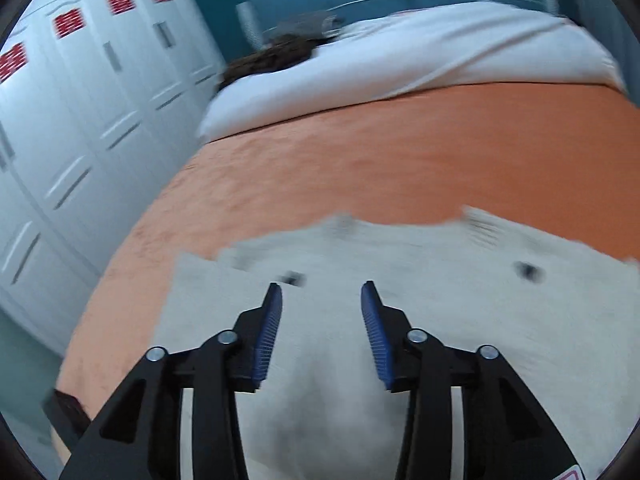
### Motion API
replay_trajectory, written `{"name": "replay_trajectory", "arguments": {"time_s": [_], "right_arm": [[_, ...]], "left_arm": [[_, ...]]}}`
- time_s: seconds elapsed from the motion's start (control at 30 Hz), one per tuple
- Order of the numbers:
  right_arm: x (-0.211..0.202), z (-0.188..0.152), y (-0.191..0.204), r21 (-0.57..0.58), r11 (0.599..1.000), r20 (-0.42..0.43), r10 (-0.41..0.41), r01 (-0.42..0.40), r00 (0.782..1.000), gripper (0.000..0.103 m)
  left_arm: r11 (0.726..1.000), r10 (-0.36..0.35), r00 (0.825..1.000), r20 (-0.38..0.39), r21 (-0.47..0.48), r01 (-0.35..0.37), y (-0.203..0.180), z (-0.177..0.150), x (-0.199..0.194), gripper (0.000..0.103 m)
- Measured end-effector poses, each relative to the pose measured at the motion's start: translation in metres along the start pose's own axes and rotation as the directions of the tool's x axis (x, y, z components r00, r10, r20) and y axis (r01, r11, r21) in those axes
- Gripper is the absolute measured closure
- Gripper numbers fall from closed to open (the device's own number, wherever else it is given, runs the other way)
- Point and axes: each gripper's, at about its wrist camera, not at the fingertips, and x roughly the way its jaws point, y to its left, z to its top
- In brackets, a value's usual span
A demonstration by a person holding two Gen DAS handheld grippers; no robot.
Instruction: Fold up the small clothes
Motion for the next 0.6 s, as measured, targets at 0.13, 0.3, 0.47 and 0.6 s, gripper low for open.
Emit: {"name": "replay_trajectory", "arguments": {"time_s": [0.13,0.3,0.47,0.6], "right_arm": [[-0.056,-0.056,-0.115,0.220,0.955,-0.082,-0.184,0.198,0.980,0.049],[-0.050,-0.068,-0.141,0.299,0.948,-0.087,-0.089,0.111,0.992,0.044],[-0.037,-0.054,-0.113,0.239,0.966,-0.074,-0.086,0.101,0.994,0.098],[-0.094,-0.042,-0.122,0.291,0.955,0.098,-0.082,0.050,0.992,0.100]], "left_arm": [[0.998,-0.053,0.997,-0.054,-0.025,0.052,-0.006,0.012,-0.002,0.062],[0.997,0.019,0.996,-0.085,-0.070,-0.025,-0.022,0.039,-0.007,0.040],[0.989,0.126,0.965,-0.231,-0.043,-0.140,-0.015,0.061,0.014,0.095],[0.987,0.148,0.958,-0.246,-0.020,-0.158,0.000,0.068,0.006,0.096]]}}
